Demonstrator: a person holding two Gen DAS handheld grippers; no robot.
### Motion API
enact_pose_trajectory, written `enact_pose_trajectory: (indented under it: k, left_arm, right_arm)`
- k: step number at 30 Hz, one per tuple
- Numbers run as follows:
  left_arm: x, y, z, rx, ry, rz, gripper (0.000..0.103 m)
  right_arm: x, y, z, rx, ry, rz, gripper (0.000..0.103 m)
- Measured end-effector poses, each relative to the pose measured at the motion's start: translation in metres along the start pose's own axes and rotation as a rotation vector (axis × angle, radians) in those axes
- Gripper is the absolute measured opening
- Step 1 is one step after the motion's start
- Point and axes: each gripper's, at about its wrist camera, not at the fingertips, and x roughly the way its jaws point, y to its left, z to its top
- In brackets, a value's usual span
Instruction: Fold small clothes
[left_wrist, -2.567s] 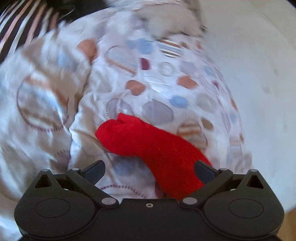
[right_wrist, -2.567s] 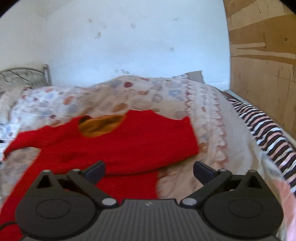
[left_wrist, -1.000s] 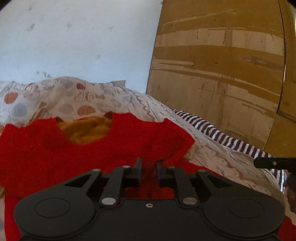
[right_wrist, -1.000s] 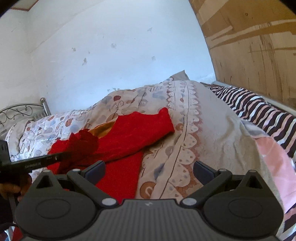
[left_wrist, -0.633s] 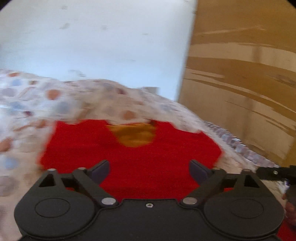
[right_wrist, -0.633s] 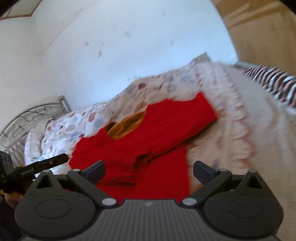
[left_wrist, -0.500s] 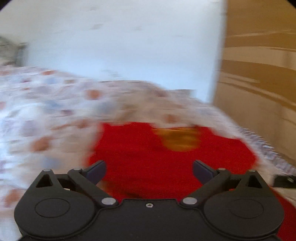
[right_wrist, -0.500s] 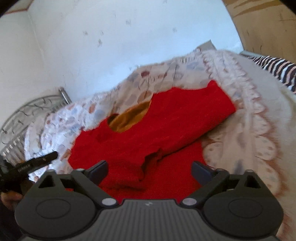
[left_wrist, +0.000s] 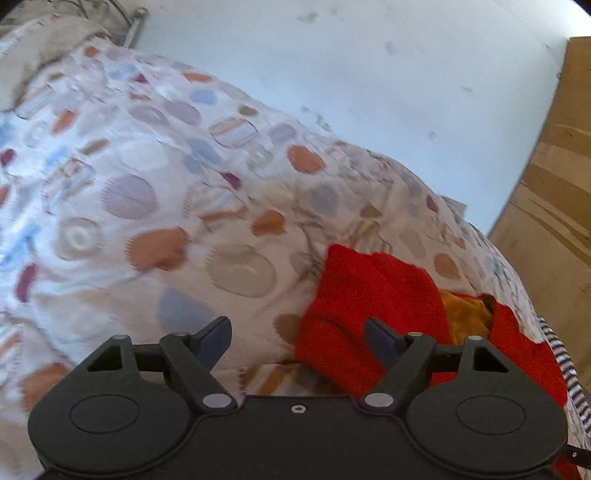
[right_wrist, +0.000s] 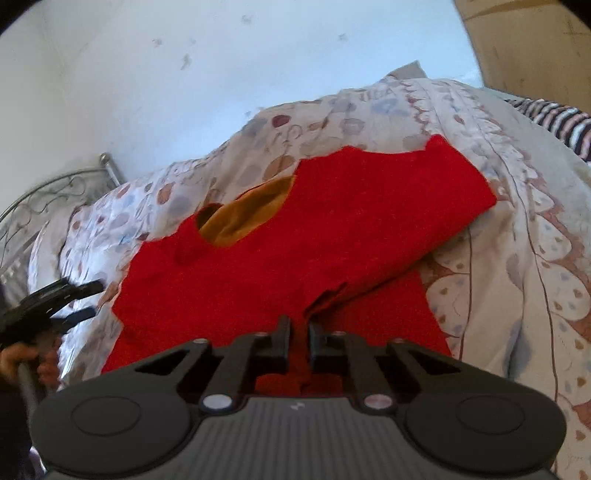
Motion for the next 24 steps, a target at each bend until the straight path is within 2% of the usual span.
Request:
enact_pose_trajectory:
  k: [1,3,6,7,10,12,13,16,18,20,21,22,23,24]
  left_arm:
    - [0.004,-0.002,-0.001,0.004,0.005,-0.012,0.08]
    - [0.012,0.0,-0.003,0.003,0.008,-0.03,0.08]
    - [0.025,0.007,-0.002,-0.006,0.031,-0.064,0.077]
    - [0.029,0.011,-0.002,-0.015,0.042,-0.074,0.071]
    - [0.038,0.027,-0.004,-0.082,0.087,-0.152,0.04]
    - [0.041,0.033,-0.006,-0.122,0.1,-0.192,0.035]
    - [0.042,0.035,-0.007,-0.127,0.103,-0.209,0.029]
    - [0.045,0.036,-0.007,-0.131,0.108,-0.231,0.023]
    - [0.044,0.036,-0.006,-0.147,0.112,-0.227,0.017]
    - [0.04,0.033,-0.006,-0.149,0.107,-0.212,0.013]
    - [0.038,0.03,-0.006,-0.139,0.103,-0.202,0.012]
    - [0.034,0.027,-0.006,-0.126,0.088,-0.19,0.01]
    - [0.029,0.026,-0.007,-0.121,0.062,-0.182,0.009]
    - [0.021,0.025,-0.008,-0.119,0.02,-0.175,0.009]
  right_arm:
    - [-0.004,0.003,0.004,-0.029,-0.018,-0.02,0.027]
    - [-0.011,0.014,0.02,-0.107,-0.07,-0.044,0.047]
    - [0.004,0.04,0.057,-0.16,-0.07,0.054,0.06]
    - [0.016,0.052,0.069,-0.186,-0.052,0.103,0.06]
    - [0.072,0.093,0.103,-0.268,0.008,0.232,0.06]
    - [0.115,0.124,0.12,-0.293,0.075,0.289,0.053]
    - [0.133,0.137,0.126,-0.291,0.108,0.317,0.053]
    - [0.181,0.176,0.132,-0.299,0.173,0.364,0.052]
    - [0.208,0.202,0.129,-0.364,0.204,0.351,0.053]
    - [0.234,0.221,0.124,-0.41,0.221,0.295,0.053]
    - [0.248,0.228,0.121,-0.414,0.252,0.277,0.048]
    - [0.259,0.232,0.117,-0.418,0.287,0.265,0.032]
    - [0.267,0.237,0.113,-0.433,0.305,0.247,0.009]
    - [0.268,0.238,0.111,-0.441,0.273,0.225,0.008]
